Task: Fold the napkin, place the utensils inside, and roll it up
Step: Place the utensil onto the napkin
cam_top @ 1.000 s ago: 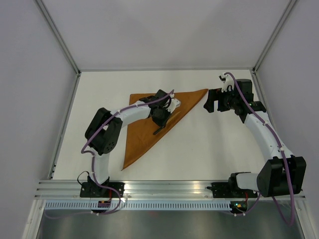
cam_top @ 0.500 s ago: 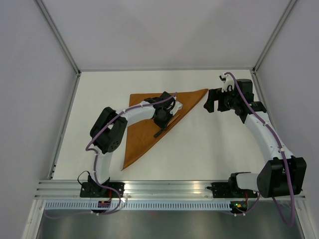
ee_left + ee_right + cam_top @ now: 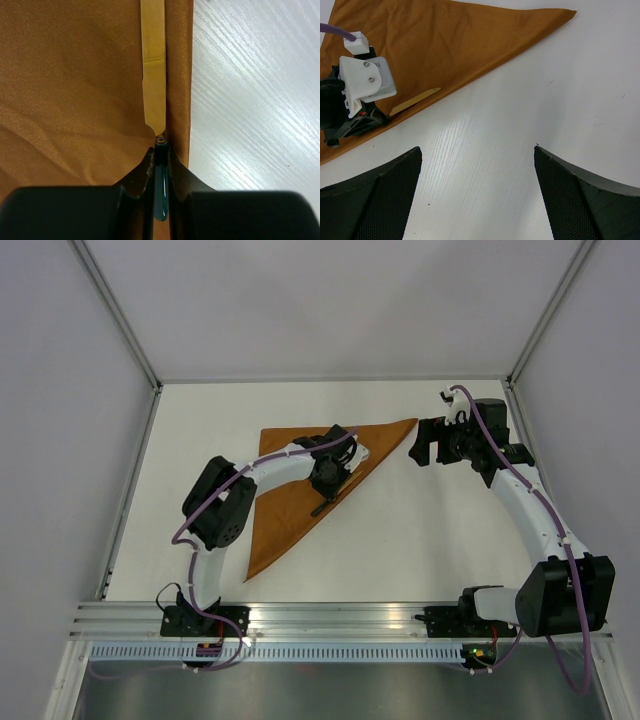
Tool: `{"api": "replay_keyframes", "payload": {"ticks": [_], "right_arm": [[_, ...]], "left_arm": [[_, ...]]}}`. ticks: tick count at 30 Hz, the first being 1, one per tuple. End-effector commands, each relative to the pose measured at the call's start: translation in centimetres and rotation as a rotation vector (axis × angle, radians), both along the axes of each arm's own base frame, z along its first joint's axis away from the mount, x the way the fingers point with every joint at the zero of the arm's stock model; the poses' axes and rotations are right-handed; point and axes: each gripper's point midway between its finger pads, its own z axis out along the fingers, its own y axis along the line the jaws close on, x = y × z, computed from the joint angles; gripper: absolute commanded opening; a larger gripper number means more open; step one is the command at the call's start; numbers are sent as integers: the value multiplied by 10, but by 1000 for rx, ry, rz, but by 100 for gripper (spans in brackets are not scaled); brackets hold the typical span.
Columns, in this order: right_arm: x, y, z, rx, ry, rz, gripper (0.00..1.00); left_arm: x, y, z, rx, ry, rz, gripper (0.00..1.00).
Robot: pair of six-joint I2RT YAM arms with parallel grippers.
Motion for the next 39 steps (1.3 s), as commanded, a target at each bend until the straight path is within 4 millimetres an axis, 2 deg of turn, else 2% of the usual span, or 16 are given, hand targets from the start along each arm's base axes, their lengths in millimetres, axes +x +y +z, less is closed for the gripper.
{"api": "replay_keyframes", "payload": {"ticks": [1,15,20,26,39], "right_arm": [[3,0,19,0,-57,-9,98],[3,0,19,2,-55,-7,98],[3,1,18,2,-54,-5,98],[3,1,19,2,-55,-5,98],[3,0,19,1,-57,-10,98]], "left_arm": [[2,-5,1,16,-5,29,2],[0,0,-10,49,5,34,4],[0,1,-10,50,1,35,12],[4,-1,-3,43,-21,39,17],[14,-11,7,15,-48,38,16]]}}
